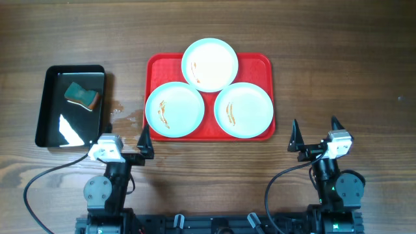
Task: Clean dirty plates on tray and stack at the side
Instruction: 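Move the left gripper toward the green sponge in the black tray, then lower the left gripper and grasp the green-and-orange sponge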
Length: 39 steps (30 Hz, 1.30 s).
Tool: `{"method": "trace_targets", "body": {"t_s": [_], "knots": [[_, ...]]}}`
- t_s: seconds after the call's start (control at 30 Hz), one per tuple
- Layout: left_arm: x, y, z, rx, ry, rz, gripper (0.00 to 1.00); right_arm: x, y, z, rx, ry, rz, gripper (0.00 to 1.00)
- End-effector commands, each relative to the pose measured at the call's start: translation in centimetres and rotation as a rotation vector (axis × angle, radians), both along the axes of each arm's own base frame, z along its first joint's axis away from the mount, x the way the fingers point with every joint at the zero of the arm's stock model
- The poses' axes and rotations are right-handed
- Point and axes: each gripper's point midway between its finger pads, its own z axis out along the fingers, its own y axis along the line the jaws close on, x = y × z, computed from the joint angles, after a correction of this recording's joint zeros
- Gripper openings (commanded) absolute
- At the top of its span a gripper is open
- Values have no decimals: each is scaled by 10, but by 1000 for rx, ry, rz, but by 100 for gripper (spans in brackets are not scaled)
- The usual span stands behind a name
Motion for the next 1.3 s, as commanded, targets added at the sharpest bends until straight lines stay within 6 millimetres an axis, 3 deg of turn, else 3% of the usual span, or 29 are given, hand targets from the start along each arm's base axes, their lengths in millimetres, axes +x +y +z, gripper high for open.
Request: {"method": "trace_targets", "body": {"t_s": [0.0, 0.13, 0.33, 0.47, 0.57, 0.7, 0.8, 0.9, 1.0, 1.13, 1.27], "knots": [[-12, -46, 5, -311, 53, -258, 100, 0, -4, 1, -13, -8, -21, 100], [-19, -62, 14, -509, 93, -350, 100, 0, -4, 2, -12, -9, -21, 100], [-21, -59, 56, -509, -80, -379, 100, 0, -4, 1, -12, -8, -21, 100], [-14, -37, 71, -474, -158, -247, 100, 0, -4, 2, -12, -9, -21, 100], [-6, -9, 74, -457, -107, -59, 100, 0, -4, 2, -13, -9, -21, 100], [3, 7, 102, -328, -43, 52, 100, 0, -4, 2, -12, -9, -21, 100], [22, 15, 125, -234, 72, 112, 100, 0, -4, 1, -13, -8, -21, 100], [48, 16, 130, -136, 276, 124, 100, 0, -4, 1, -12, -8, -21, 100], [82, 18, 121, -9, 590, 121, 100, 0, -4, 2, -13, -9, -21, 100], [107, 15, 111, -3, 776, 110, 100, 0, -4, 2, -12, -9, -21, 100], [130, 14, 96, -24, 848, 113, 100, 0, -4, 2, -12, -9, -21, 100]]}}
